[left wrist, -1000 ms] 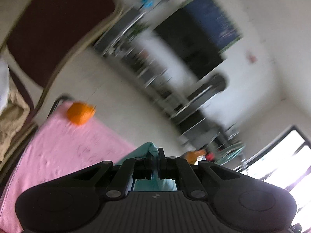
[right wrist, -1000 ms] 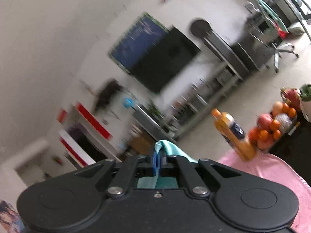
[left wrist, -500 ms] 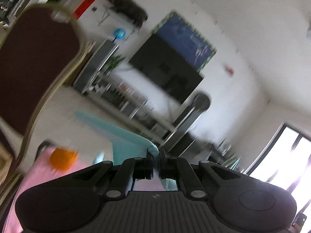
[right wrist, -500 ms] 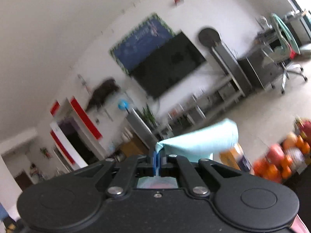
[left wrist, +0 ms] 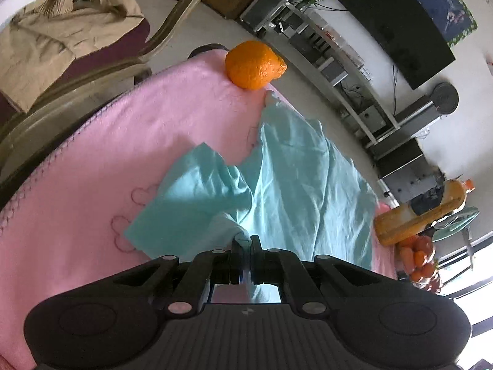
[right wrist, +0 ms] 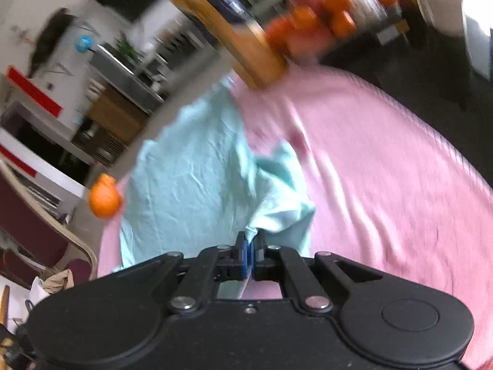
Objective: Fold clothes
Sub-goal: 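Lay the T-shirt flat on the towel with both grippers, then open them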
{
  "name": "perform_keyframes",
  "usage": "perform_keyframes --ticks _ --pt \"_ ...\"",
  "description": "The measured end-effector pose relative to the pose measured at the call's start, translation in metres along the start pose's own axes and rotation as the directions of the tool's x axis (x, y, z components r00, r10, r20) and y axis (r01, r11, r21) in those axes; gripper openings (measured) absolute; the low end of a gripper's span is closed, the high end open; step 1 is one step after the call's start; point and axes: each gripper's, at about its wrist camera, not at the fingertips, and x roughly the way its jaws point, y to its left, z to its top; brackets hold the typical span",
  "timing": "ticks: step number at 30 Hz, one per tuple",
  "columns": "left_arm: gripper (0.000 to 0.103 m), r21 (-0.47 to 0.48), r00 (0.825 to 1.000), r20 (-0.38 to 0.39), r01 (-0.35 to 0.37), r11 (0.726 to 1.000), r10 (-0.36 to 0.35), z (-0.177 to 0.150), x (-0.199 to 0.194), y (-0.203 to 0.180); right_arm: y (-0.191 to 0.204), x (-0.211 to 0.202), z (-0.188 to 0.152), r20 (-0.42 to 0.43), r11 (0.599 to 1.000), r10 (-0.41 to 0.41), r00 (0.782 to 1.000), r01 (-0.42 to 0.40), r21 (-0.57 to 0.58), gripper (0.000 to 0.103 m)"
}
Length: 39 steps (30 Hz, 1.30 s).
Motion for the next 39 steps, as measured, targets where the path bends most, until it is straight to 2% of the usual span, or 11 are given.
perform_keyframes --ticks 6,15,18,20,24,27,29,31,33,35,39 --pt "0.003 0.058 0.999 0.040 -0.022 0.998 0.019 -0.007 -0.020 -0.018 0.014 -0.011 -0.013 0.027 0.995 -0.072 0.997 0.074 -0.065 0.002" --pt "0.003 0.117 0.990 0.137 -0.038 0.992 0.022 -0.020 -0.076 -0.021 0.031 -0.060 -0.024 0.089 0.987 -0.070 0.994 0.081 -0.135 0.002" --pt "0.004 0.172 0.982 0.160 -0.128 0.977 0.100 -0.031 -0.075 -0.023 0.032 -0.065 -0.035 0.084 0.982 -0.086 0.993 0.098 -0.161 0.002" --pt "0.007 0.224 0.973 0.134 -0.212 0.951 0.185 -0.041 -0.062 -0.022 0.031 -0.061 -0.043 0.076 0.976 -0.107 0.991 0.119 -0.184 0.002" --pt "0.017 0.299 0.935 0.077 -0.353 0.887 0.346 -0.056 -0.040 -0.017 0.021 -0.042 -0.057 0.046 0.963 -0.141 0.989 0.148 -0.227 0.005" --pt "0.025 0.292 0.916 0.102 -0.400 0.869 0.388 -0.058 -0.050 -0.008 0.009 -0.046 -0.059 0.022 0.970 -0.148 0.989 0.149 -0.195 0.009" --pt "0.028 0.280 0.931 0.093 -0.363 0.888 0.352 -0.062 -0.064 -0.002 0.004 -0.056 -0.062 0.027 0.976 -0.122 0.992 0.125 -0.178 0.011" --pt "0.028 0.293 0.962 0.032 -0.270 0.917 0.272 -0.074 -0.070 0.000 0.002 -0.061 -0.068 0.015 0.977 -0.082 0.997 0.083 -0.197 0.018" --pt "0.028 0.311 0.979 -0.042 -0.175 0.934 0.198 -0.087 -0.070 -0.002 0.003 -0.063 -0.075 -0.014 0.975 -0.032 0.999 0.028 -0.221 0.019" --pt "0.028 0.371 0.979 -0.108 -0.119 0.921 0.170 -0.103 -0.062 -0.014 0.008 -0.057 -0.087 -0.063 0.967 0.023 0.998 -0.038 -0.252 0.021" --pt "0.031 0.522 0.970 -0.101 -0.138 0.842 0.222 -0.125 -0.045 -0.040 0.033 -0.043 -0.107 -0.133 0.921 0.041 0.990 -0.089 -0.379 0.029"
